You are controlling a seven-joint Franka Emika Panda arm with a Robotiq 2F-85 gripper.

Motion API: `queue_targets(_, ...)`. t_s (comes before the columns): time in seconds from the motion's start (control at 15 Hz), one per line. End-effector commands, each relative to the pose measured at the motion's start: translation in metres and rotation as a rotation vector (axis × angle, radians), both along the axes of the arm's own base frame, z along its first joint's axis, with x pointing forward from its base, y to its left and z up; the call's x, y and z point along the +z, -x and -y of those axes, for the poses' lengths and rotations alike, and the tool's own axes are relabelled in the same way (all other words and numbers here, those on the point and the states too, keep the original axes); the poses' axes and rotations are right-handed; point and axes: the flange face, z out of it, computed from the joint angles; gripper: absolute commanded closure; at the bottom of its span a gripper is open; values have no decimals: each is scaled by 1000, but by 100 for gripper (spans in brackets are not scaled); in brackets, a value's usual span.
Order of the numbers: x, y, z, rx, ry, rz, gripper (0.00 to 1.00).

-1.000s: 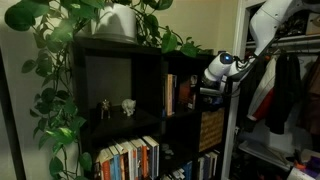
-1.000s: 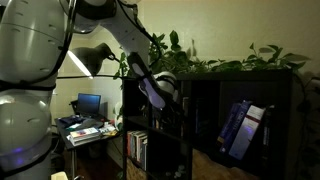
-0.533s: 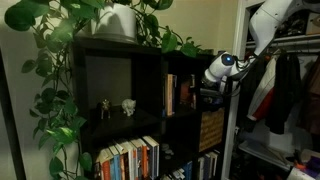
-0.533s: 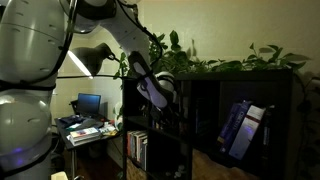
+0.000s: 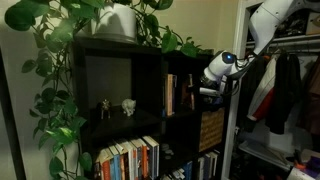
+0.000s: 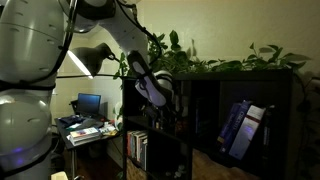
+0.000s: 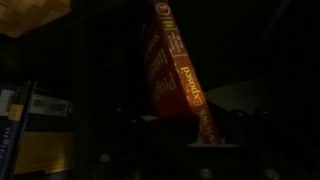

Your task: Lay down the book on the upper shelf

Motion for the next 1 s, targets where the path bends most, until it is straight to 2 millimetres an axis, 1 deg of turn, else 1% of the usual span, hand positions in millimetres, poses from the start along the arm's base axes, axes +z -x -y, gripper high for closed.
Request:
queue_targets(0.0, 25, 14, 0, 29, -19, 32, 96)
queue_targets(0.27, 32, 18, -5, 62, -25, 40, 96)
queue_targets(0.93, 53, 38, -6, 90, -28, 65, 97)
